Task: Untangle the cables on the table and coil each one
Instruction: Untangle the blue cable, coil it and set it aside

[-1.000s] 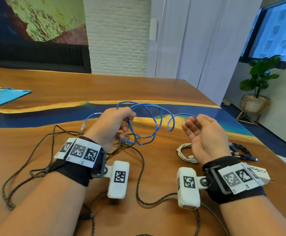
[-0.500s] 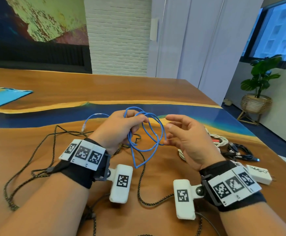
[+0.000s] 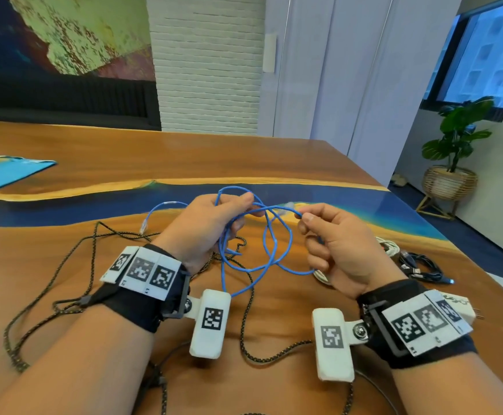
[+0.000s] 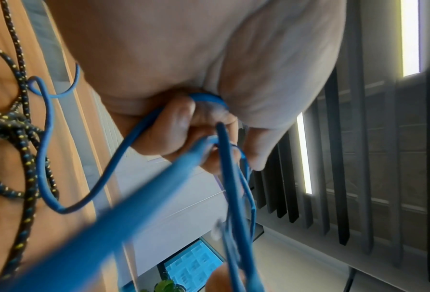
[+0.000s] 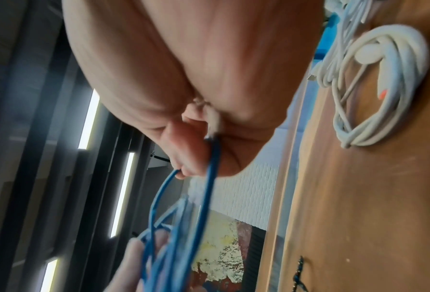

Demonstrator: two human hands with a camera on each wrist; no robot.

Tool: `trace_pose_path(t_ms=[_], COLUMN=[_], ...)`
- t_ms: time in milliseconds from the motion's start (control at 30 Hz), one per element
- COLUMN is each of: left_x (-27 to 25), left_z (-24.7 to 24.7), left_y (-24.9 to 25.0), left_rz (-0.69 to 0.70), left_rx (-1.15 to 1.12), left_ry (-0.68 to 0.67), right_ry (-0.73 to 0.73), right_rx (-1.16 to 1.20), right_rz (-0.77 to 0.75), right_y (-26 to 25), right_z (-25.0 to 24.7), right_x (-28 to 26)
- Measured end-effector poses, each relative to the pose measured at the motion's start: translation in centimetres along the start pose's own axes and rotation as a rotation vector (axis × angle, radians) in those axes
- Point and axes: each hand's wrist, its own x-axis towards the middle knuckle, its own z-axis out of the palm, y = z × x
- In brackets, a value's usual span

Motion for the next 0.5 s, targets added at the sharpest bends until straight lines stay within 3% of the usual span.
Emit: trace_pose_path(t_ms=[167, 333, 500], left_x=[0.4, 1.2, 1.1], left_z=[0.0, -1.2, -1.0], left_y=[-0.3, -0.3, 0.1], left_rz=[-0.002, 0.006, 0.06], left_rx=[0.044, -0.165, -0.36], left_ry=[0.198, 0.453, 0.465], right_ry=[0.054, 0.164, 0.127], right_rx=[-0.066, -0.105, -0.219], right_rz=[0.014, -0.057, -0.045], right_y=[-1.2, -1.6, -1.3], right_z=[-1.1, -2.1, -1.8], right_x=[0.0, 0.0, -0.2])
